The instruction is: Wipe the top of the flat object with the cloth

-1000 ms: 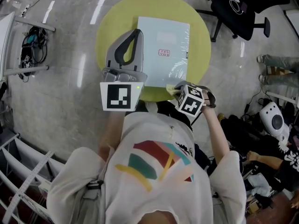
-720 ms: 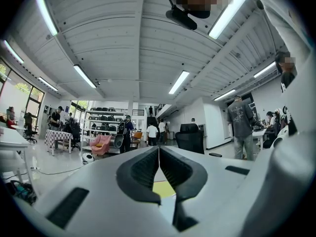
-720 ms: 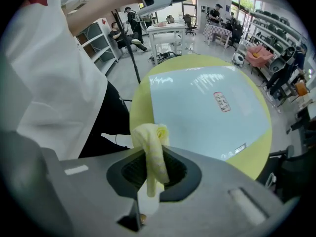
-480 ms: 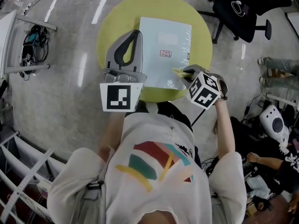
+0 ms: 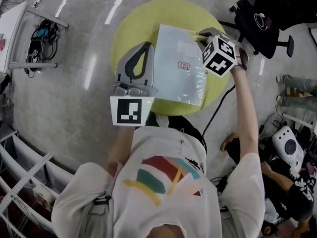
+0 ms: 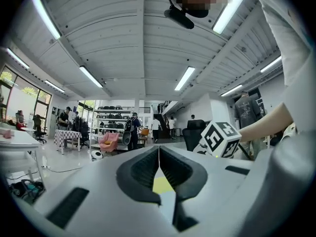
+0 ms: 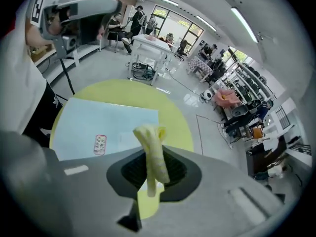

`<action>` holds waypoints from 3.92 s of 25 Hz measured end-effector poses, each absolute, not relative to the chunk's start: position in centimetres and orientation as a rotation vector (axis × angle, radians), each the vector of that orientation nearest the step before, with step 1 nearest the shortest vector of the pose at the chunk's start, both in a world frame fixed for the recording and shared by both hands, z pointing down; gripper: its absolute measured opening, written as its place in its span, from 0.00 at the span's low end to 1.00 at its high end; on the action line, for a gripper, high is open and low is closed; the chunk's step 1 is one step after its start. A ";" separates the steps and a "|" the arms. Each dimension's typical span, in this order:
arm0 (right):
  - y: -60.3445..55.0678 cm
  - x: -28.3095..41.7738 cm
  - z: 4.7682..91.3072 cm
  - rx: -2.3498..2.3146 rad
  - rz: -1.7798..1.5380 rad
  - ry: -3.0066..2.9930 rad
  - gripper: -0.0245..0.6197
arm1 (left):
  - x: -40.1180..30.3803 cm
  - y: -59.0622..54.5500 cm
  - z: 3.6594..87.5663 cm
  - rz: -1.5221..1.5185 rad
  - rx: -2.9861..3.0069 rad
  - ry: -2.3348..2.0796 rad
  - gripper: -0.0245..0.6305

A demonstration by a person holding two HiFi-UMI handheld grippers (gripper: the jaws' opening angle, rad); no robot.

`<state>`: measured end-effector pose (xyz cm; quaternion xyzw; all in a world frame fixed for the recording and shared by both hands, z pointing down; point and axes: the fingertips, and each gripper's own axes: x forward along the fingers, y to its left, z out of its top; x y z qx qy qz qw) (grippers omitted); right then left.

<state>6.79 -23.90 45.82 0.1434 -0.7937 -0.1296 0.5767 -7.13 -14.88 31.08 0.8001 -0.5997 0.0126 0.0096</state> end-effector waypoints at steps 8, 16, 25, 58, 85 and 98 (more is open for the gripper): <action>-28.4 5.2 52.1 0.292 -0.230 -1.773 0.08 | -9.4 -14.7 32.1 0.080 2.426 -1.930 0.06; -28.6 4.0 54.9 0.248 -0.179 -1.765 0.08 | -10.2 -14.8 33.2 0.107 2.387 -1.938 0.06; -27.3 3.7 55.1 0.206 -0.137 -1.769 0.08 | -9.7 -15.0 32.8 0.108 2.412 -1.937 0.06; -11.5 3.9 55.4 0.048 0.059 -1.798 0.08 | -9.2 -14.1 31.1 0.019 2.461 -1.917 0.06; 1.4 3.5 55.1 -0.122 0.171 -1.778 0.08 | -8.8 -13.9 30.9 -0.014 2.476 -1.902 0.06; -1.4 3.0 53.0 -0.048 0.169 -1.844 0.08 | -9.3 -14.0 30.7 -0.007 2.477 -1.912 0.06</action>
